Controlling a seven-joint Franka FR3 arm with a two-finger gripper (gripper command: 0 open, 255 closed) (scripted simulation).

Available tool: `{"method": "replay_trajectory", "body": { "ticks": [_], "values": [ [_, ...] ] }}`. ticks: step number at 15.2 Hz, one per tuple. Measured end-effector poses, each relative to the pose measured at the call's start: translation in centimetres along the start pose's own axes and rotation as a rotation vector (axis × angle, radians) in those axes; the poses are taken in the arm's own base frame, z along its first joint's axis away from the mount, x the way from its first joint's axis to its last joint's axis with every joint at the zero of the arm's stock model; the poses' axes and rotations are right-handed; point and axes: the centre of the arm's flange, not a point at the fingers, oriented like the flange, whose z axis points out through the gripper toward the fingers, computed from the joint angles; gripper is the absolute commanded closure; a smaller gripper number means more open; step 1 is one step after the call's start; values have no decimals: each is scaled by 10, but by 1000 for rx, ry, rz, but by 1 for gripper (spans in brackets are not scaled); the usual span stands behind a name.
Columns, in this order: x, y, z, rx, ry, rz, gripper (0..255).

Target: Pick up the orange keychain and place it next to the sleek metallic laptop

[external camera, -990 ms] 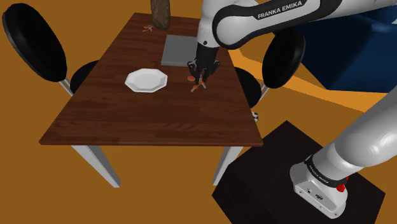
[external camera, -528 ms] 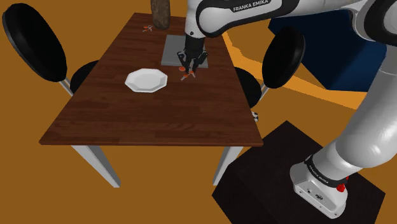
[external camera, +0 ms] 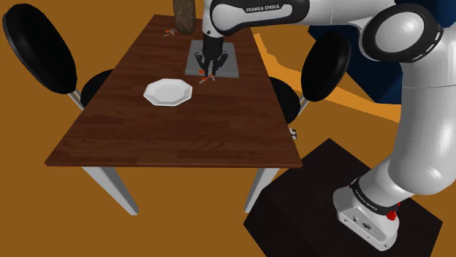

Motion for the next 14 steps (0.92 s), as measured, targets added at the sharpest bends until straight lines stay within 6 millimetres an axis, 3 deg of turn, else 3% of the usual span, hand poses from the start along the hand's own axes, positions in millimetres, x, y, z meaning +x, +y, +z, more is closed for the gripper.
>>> {"method": "replay_trajectory", "body": {
  "ticks": [14],
  "values": [
    [-3, 2, 68, 0, 0, 0, 255]
  ]
}}
